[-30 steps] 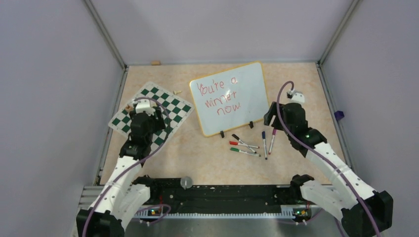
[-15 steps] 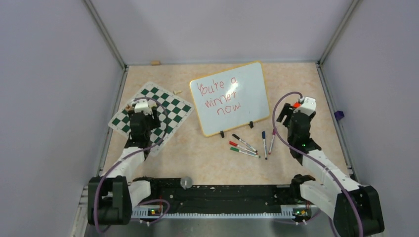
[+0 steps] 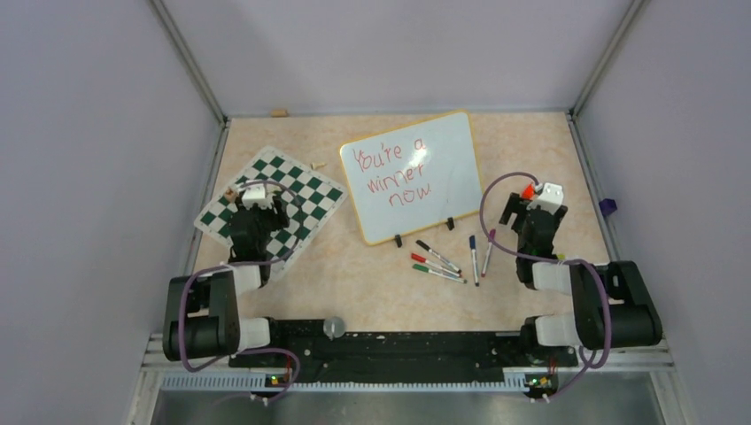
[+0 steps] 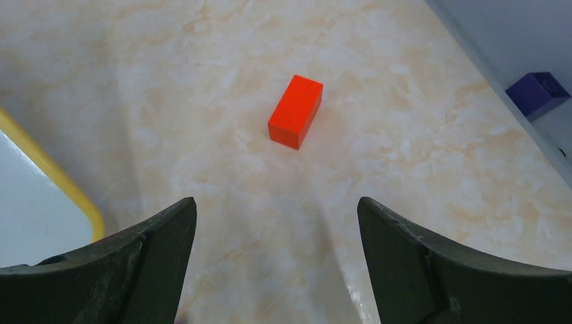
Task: Write a sentence on the whiteboard
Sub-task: Reset both arms
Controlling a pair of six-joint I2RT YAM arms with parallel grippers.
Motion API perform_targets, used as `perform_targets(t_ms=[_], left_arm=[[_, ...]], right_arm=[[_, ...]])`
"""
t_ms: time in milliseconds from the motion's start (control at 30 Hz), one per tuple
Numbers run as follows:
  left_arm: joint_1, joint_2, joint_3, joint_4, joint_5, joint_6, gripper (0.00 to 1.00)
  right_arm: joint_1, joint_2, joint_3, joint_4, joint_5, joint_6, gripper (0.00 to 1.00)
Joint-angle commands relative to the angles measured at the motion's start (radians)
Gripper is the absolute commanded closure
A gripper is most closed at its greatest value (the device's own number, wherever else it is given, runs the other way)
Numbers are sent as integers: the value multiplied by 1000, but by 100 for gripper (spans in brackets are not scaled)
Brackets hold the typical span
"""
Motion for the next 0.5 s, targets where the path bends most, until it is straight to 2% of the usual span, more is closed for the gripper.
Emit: perform_targets(t_ms=[0,33,67,133,167,200,233,333,400,467], left_arm=[[5,136,-102,455,68,-58,32],[5,182,-96,524,62,-58,33],[5,181,-67,473,65,-55,34],[5,133,8,238,56,-54,36],[5,124,10,232,61,-47,37],[5,121,-2,255,73,-39,37],[5,118,-16,264,79,-41,37],[4,190,-20,391,74,-43,34],[3,167,-10,324,78,-39,34],[2,168,-12,335,59,-39,38]], right_arm=[[-56,75,-26,304,-136,-40,13],[-57,93,-37,340,-191,-62,13],[-58,111,-48,378,-218,-79,13],[-58,109,-47,370,-225,-80,12],[-57,111,-48,373,-224,-81,11],[-57,112,-49,379,-223,-82,3],[-58,114,-50,386,-223,-83,1],[-58,116,-53,396,-215,-84,1],[-58,117,-53,395,-215,-83,1],[-58,117,-54,399,-217,-82,1]])
